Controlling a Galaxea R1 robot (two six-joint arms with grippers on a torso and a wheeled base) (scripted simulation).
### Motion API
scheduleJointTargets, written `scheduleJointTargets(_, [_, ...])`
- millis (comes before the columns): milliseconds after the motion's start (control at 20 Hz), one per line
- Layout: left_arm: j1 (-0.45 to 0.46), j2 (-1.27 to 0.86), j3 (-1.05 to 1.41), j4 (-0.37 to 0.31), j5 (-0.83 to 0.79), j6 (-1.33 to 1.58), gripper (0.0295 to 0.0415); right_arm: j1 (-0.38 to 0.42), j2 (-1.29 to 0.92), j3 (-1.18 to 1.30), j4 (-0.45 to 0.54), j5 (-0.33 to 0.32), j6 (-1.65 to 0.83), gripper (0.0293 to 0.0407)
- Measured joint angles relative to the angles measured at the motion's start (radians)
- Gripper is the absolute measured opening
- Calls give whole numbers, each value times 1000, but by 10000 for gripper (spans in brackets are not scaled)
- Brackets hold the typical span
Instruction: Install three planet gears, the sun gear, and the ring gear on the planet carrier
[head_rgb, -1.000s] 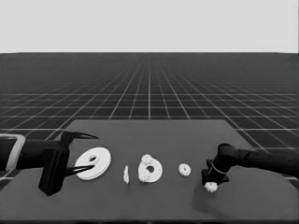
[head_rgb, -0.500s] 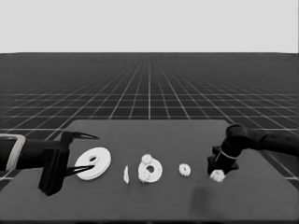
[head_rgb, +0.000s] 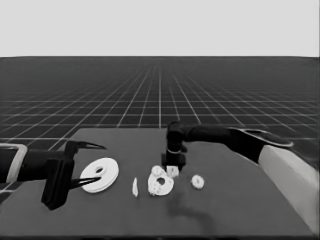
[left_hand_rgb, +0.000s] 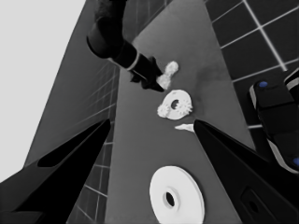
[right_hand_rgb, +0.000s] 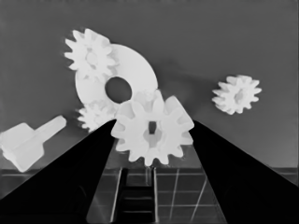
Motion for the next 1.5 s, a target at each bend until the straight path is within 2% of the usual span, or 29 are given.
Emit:
scheduleJointTargets(100, [0, 0, 0, 0, 0, 0, 385, 0, 8, -13, 0, 1, -5, 312])
scheduleJointTargets(200, [0, 0, 0, 0, 0, 0, 385, -105, 24, -71, -101, 30, -41, 312])
scheduleJointTargets(250, [0, 0, 0, 0, 0, 0, 385, -129, 29, -90, -121, 39, -52, 312])
scheduleJointTargets(600, [0, 0, 0, 0, 0, 0, 385, -157, 38, -119, -149, 53, -68, 312])
scheduleJointTargets(650, [0, 0, 0, 0, 0, 0, 385, -157, 38, -119, -149, 53, -68, 344])
scheduleJointTargets(700, [0, 0, 0, 0, 0, 0, 385, -157, 38, -119, -149, 53, -68, 372])
scheduleJointTargets(750, [0, 0, 0, 0, 0, 0, 385, -157, 38, -119, -149, 53, -68, 381])
scheduleJointTargets(800, [0, 0, 0, 0, 0, 0, 385, -158, 38, -119, -149, 53, -68, 383])
scheduleJointTargets(1100, [0, 0, 0, 0, 0, 0, 385, -158, 38, -119, -149, 53, -68, 385])
scheduleJointTargets(1250, [0, 0, 0, 0, 0, 0, 385, -34, 13, -28, -34, 8, -13, 385])
scheduleJointTargets(1500, [0, 0, 0, 0, 0, 0, 385, -2, 11, -19, -2, 2, -7, 385])
